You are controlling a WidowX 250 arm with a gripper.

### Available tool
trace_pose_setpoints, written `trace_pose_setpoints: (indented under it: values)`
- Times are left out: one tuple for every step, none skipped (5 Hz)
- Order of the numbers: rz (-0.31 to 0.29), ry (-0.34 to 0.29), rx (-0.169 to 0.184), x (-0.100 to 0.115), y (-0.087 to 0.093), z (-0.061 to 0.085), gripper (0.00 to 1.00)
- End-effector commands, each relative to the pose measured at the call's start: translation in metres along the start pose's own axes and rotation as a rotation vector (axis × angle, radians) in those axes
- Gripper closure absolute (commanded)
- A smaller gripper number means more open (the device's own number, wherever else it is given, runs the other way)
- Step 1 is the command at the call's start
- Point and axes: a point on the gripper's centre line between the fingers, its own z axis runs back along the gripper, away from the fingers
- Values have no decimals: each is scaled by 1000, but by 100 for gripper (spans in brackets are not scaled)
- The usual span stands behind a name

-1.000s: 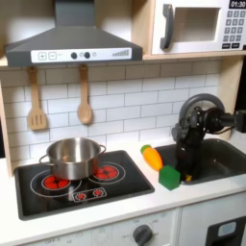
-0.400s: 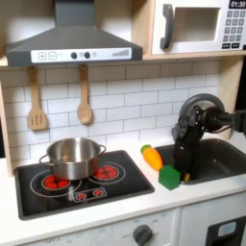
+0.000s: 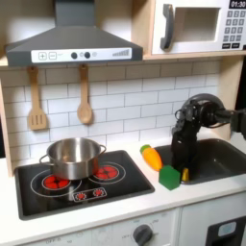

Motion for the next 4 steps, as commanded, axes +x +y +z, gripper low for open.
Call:
trace_pose_setpoints:
  values:
    - [-1,26,-34,12,-5,26,100]
    - [20,27,-40,21,1,30,100]
    - [1,34,-44,18,1,34,100]
    - [-33,26,-40,13,0,34,100]
